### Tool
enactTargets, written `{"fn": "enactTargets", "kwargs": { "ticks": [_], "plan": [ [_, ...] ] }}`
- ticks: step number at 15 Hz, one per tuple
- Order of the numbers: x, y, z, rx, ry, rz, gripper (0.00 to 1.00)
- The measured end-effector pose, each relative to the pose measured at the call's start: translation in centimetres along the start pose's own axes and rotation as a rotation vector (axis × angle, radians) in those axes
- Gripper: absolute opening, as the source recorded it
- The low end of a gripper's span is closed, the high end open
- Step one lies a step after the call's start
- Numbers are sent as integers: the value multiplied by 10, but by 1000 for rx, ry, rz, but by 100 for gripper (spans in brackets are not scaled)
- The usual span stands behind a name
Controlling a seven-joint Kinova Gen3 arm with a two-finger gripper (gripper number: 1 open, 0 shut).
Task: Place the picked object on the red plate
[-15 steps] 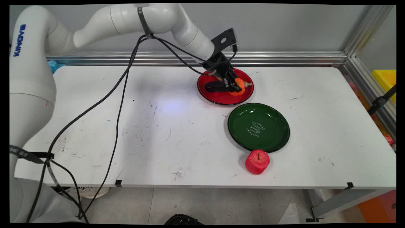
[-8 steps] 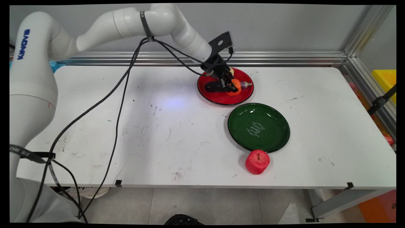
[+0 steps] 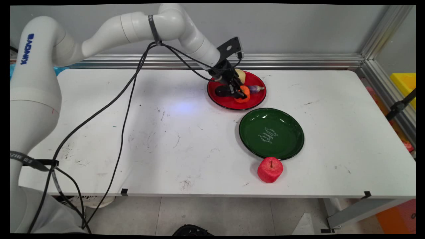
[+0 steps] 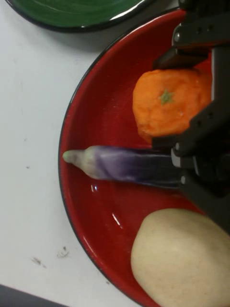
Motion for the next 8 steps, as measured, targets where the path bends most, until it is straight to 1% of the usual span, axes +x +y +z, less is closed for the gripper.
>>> {"fn": "enactTargets", "kwargs": {
  "ticks": [8],
  "plan": [
    [-6, 0, 6, -26, -14, -31, 0]
  ]
}}
